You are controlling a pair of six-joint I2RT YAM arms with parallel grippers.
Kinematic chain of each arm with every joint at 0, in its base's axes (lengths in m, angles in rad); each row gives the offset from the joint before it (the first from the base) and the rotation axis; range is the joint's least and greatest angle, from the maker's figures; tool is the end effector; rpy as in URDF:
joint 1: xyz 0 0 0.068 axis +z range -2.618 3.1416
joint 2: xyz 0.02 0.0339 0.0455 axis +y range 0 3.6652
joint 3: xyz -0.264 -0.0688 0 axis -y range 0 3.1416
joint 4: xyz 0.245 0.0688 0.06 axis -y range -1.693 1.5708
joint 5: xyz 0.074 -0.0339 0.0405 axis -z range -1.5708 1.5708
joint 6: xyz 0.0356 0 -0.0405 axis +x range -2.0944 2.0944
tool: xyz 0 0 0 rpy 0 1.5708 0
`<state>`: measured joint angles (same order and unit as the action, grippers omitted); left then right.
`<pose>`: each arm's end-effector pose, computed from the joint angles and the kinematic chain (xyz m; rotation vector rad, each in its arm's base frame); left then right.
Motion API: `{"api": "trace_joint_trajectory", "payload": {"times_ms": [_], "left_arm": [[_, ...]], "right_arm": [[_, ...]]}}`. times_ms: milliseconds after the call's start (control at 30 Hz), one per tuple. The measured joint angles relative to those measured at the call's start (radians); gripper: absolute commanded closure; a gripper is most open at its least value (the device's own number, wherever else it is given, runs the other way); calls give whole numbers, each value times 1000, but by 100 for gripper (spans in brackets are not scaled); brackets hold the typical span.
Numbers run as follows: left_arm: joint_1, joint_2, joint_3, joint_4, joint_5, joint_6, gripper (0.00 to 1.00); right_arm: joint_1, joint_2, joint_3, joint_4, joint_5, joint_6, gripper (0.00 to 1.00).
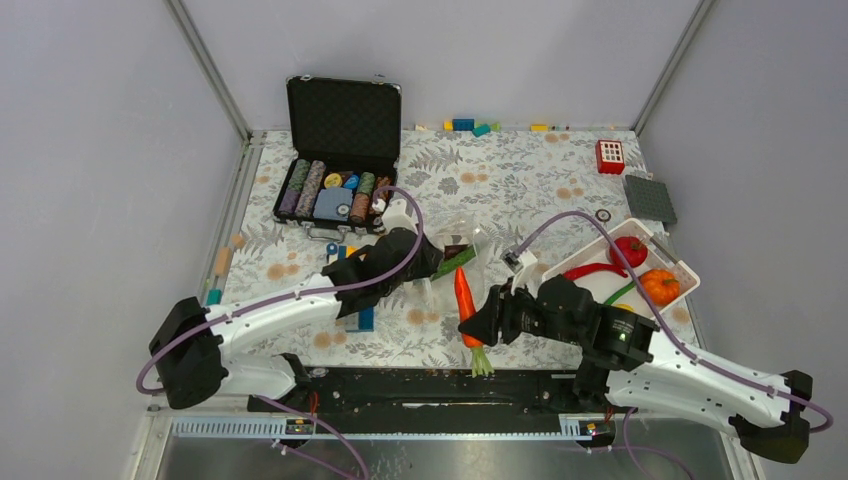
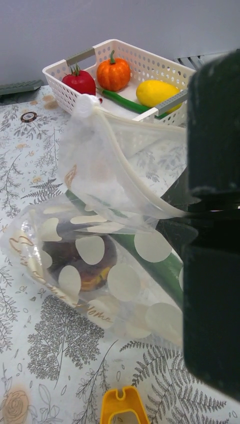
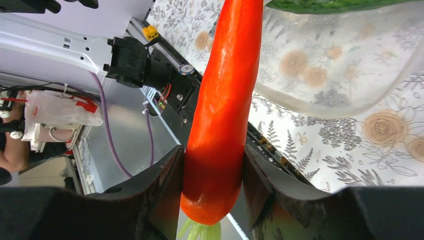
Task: Place the food in the zip-top bag and seal the zipper
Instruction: Place the fake vegetable in the zipper food storage bag.
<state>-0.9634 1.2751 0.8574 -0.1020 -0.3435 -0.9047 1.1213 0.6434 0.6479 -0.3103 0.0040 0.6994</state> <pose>0.1723 -0.2269 0.2681 -0.1526 2.1489 -0.7784 0.0688 0.1423 0.3000 -0.4316 2.0299 1.1987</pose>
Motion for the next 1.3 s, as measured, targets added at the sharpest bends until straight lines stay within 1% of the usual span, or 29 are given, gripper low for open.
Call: {"api": "trace_joint_trajectory", "payload": {"times_ms": [67,167,200,267,367,500,600,667,800,867,967,1067,1167,1300], "left_arm": [[-2,-11,0,1,-8,13,100],[-16,-34,-1,11,-26,57,100],[-22,-42,-1,21,-31,74,100],[-43,-69,-17,75,-39,125,100],[-66,-108,-57,146,-45,175,100],[-91,-114,-83,193,-45,230,100],[-102,-109,-84,213,-34,256,100],[-108,-107,-86,228,-21,261,100],[-112,-107,-92,234,0,258,100],[-112,-107,-95,233,16,256,100],[-113,-107,-95,237,47,248,100],[-114,-103,-95,251,69,233,100],[-114,-87,-93,263,95,220,100],[-114,-60,-89,264,114,210,100]], "right_arm": [[-13,35,15,3,-48,12,74],[-62,103,52,9,-148,43,81],[-97,129,60,13,-193,65,82],[-182,159,60,14,-269,120,80],[-278,193,62,6,-327,184,76],[-304,246,91,-21,-336,231,74],[-307,258,117,-22,-270,259,73],[-309,258,131,-21,-172,275,71],[-314,273,144,-21,19,307,64],[-315,293,144,-17,119,331,64],[-315,318,138,23,227,361,65],[-315,346,132,71,319,383,65],[-316,383,130,103,394,396,63],[-315,427,130,115,446,398,58]]}}
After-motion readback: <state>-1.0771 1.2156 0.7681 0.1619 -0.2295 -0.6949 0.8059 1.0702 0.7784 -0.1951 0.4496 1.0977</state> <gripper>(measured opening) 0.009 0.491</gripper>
